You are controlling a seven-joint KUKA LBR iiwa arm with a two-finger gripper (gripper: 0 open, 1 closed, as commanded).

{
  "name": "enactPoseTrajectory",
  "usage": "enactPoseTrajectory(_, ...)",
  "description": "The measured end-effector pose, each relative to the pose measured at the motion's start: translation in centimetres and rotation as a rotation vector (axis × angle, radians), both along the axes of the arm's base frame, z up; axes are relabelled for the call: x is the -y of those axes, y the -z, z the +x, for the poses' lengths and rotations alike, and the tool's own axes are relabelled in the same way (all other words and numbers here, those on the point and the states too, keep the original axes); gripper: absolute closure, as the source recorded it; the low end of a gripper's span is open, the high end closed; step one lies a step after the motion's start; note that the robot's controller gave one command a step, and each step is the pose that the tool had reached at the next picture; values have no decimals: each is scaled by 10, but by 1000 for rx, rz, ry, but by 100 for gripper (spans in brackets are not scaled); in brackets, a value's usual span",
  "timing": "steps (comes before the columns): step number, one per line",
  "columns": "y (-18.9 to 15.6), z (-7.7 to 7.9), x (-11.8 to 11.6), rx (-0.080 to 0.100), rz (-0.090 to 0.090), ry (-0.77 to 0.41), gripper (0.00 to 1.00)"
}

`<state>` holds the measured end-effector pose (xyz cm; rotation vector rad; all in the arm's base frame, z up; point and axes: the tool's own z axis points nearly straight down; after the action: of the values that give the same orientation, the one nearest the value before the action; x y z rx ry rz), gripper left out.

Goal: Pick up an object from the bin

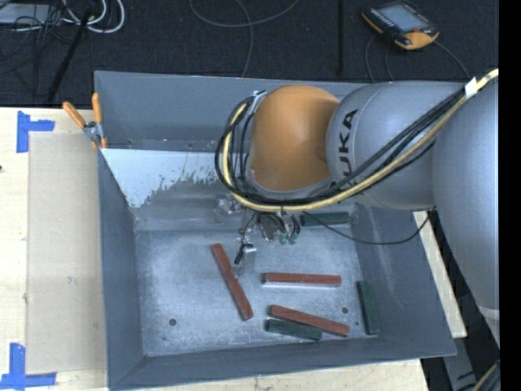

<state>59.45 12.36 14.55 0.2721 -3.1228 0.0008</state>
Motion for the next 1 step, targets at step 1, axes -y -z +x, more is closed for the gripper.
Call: enactPoseTrajectory(1,30,12,7,16,4,145,0)
